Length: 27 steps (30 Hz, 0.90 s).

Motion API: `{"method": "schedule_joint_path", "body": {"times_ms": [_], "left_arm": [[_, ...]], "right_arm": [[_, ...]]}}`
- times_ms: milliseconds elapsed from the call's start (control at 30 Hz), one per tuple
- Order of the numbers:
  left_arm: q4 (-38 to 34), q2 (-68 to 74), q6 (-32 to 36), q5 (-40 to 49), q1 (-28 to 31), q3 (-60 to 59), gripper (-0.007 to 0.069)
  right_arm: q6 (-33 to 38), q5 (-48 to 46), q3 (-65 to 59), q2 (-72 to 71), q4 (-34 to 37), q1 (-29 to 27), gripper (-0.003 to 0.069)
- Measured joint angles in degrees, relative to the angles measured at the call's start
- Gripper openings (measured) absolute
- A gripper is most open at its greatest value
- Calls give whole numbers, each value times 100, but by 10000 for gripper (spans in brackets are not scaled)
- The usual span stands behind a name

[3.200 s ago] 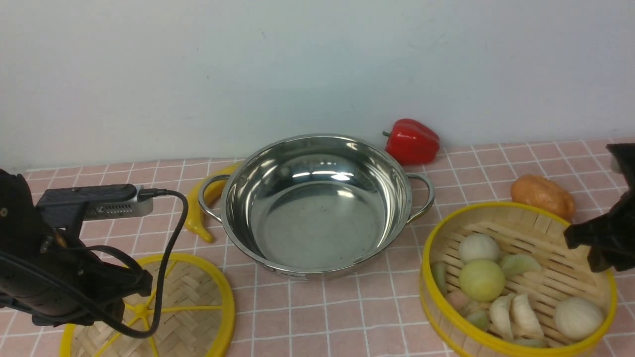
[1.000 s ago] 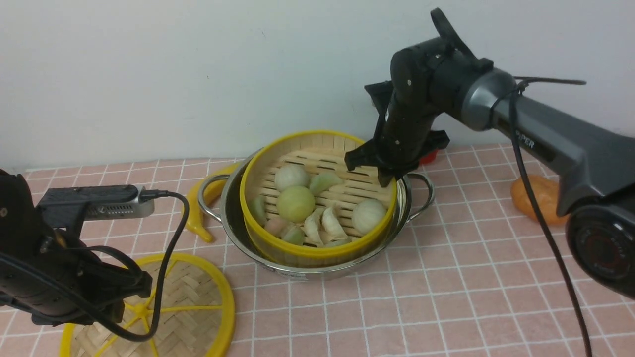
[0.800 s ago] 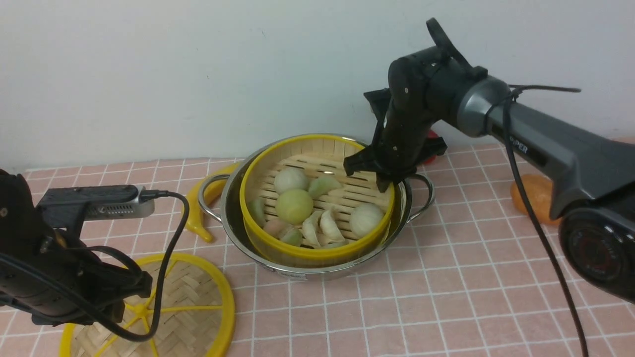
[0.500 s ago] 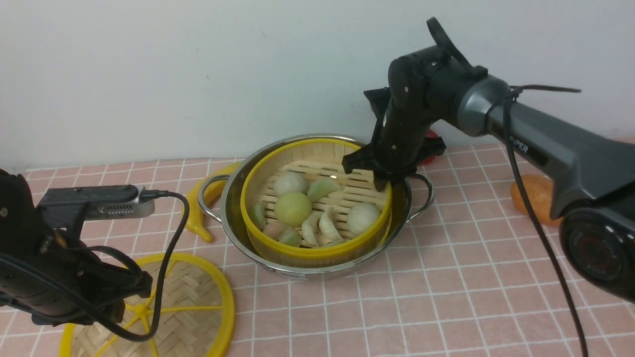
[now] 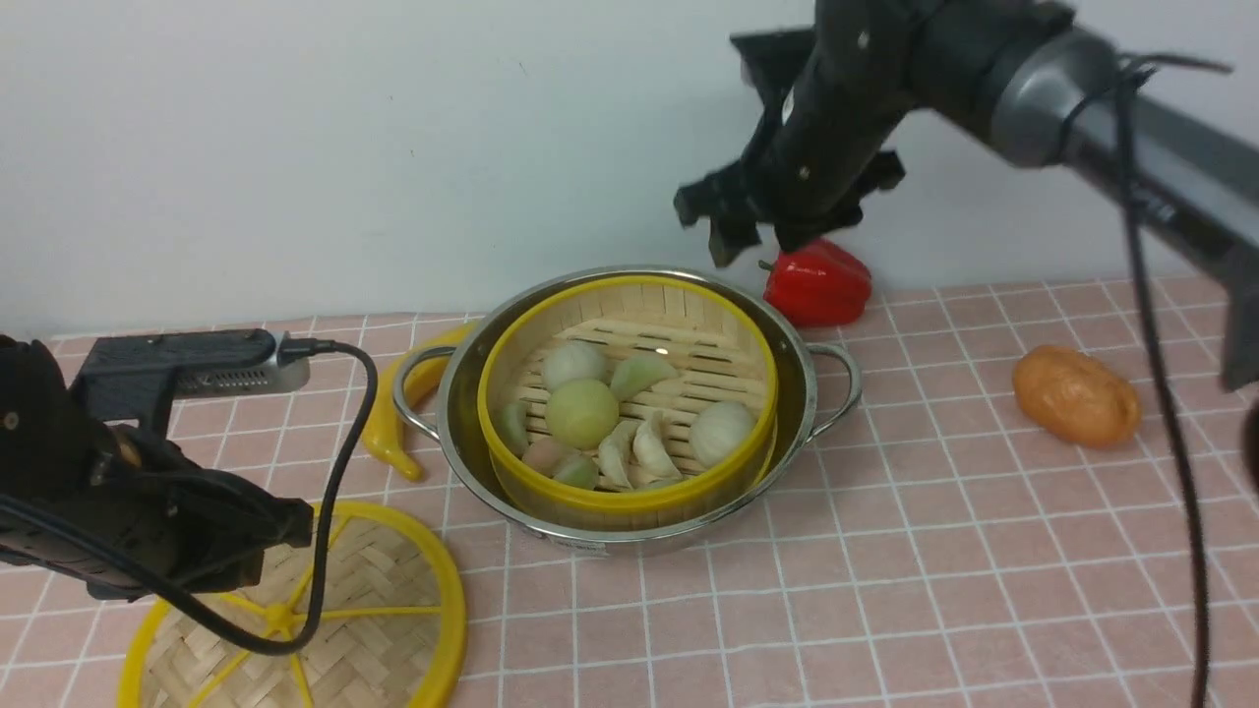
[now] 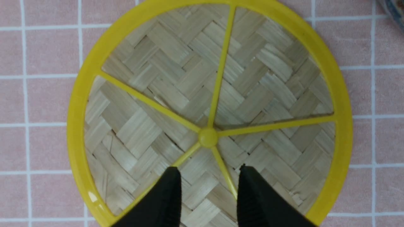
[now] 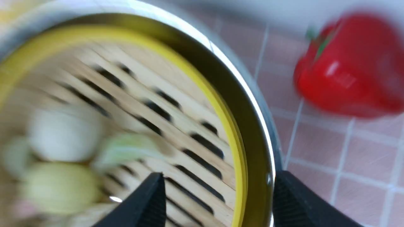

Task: Place the steamer in the pot on the pink tablecloth, and put the lid on the steamer.
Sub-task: 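Grasp the bamboo steamer lid lying on the table by its centre knob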

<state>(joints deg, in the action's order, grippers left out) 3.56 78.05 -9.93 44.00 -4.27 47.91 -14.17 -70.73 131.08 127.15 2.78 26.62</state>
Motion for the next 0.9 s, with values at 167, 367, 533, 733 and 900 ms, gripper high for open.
{"method": "schedule_joint_path", "body": {"times_ms": [167, 367, 533, 733, 900], "left_arm": [[0, 435, 0, -148, 0, 27, 243], [-13, 1017, 0, -524, 0, 27, 243], [-13, 1351, 0, -650, 0, 27, 243], [-29, 1642, 0, -919, 0, 31, 243], [-85, 1715, -25, -939, 0, 49, 239]], "right_arm": [[257, 24, 0, -1278, 235, 0, 447], [394, 28, 0, -2729, 439, 0, 421], [450, 28, 6, -3871, 444, 0, 394], [549, 36, -134, -5038, 537, 0, 360], [554, 42, -805, -6099, 540, 0, 338]]}}
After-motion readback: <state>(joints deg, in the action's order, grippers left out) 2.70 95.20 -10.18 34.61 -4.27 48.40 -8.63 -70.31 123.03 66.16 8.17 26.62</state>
